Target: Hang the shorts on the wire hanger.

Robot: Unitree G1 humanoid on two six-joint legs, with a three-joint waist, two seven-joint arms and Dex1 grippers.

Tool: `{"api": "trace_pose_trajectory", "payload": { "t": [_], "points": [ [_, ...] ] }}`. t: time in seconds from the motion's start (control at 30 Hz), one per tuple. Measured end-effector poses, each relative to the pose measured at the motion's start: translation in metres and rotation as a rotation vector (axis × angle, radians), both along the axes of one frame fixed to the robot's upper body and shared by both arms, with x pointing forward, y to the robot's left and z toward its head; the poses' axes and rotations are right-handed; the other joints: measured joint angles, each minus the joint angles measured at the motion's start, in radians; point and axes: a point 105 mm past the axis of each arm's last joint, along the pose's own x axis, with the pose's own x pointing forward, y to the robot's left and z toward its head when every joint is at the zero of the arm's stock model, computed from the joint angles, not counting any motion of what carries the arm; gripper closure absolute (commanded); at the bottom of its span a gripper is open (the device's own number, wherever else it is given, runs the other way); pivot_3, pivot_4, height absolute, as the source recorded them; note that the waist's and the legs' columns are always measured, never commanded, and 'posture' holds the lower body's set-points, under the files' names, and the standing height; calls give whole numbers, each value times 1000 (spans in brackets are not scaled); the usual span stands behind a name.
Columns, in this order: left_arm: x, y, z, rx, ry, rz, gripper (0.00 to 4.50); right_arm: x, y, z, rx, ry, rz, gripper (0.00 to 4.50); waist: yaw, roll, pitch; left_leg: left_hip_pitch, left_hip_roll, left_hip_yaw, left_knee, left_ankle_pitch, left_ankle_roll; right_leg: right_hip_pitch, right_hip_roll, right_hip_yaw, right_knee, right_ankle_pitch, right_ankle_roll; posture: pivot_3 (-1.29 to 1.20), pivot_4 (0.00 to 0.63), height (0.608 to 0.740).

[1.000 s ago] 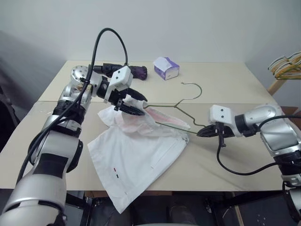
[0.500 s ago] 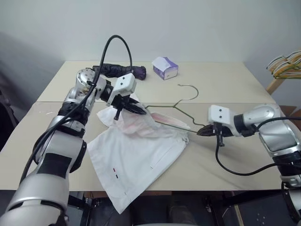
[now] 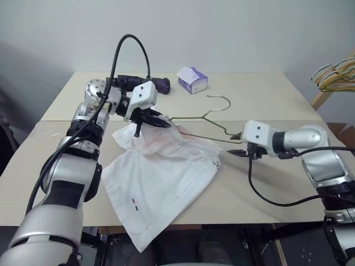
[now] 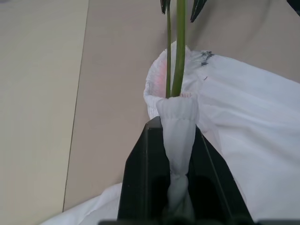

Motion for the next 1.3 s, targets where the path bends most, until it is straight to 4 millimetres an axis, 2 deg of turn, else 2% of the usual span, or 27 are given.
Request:
{"api": "trace_pose_trajectory", "payload": {
  "t": [0.1,0.2,0.27,0.37,0.47,0.57,0.73,0.8,0.9,1.0,1.3],
  "points": [
    [1,3,3,-12,-6,9,4461,5,-15,6,54,-13,-114,38,-6,0,0,0,0,0,0,0,0,0,0,0,0,0,0,-125,0,740],
    [1,7,5,-18,-12,21,4461,10,-37,19,199,7,-277,38,-9,0,0,0,0,0,0,0,0,0,0,0,0,0,0,-119,0,740],
    [2,9,7,-20,-17,28,4461,5,-50,21,276,28,-343,38,-7,0,0,0,0,-1,0,0,0,1,0,0,0,0,0,-117,0,740],
    [4,17,10,-16,-28,57,4461,-10,-61,4,387,128,-422,38,-5,-1,0,0,0,-1,0,0,0,1,0,0,0,0,0,-111,0,740],
    [6,22,15,-24,-49,87,4461,-24,-60,-18,519,230,-483,38,-5,-1,0,1,0,-1,0,0,0,1,0,0,1,0,0,-111,0,740],
    [7,22,22,-40,-66,93,4461,-33,-46,-34,617,297,-487,38,-9,0,-1,1,0,-1,0,0,0,1,0,0,1,0,0,-113,0,740],
    [8,24,35,-70,-82,100,4461,-37,32,-78,778,452,-435,38,-31,-1,-2,1,1,-1,0,0,0,1,1,0,2,0,0,-108,0,740],
    [8,24,36,-71,-82,100,4461,-33,49,-81,801,467,-427,38,-32,-1,-2,1,1,-1,0,0,0,0,1,1,2,0,0,-107,0,740],
    [8,25,36,-75,-82,101,4461,-23,55,-72,824,433,-429,38,-29,-2,-2,0,0,-2,0,0,0,1,1,0,1,0,0,-103,0,740],
    [8,24,37,-77,-80,101,4461,-14,64,-66,853,418,-418,591,-29,-2,-2,0,1,-2,0,0,0,1,1,0,1,0,0,-98,0,740],
    [8,25,38,-82,-82,103,4461,-9,68,-69,859,433,-415,3277,-30,-2,-2,0,1,-2,0,0,0,1,1,0,2,0,0,-90,0,740]
  ]
}}
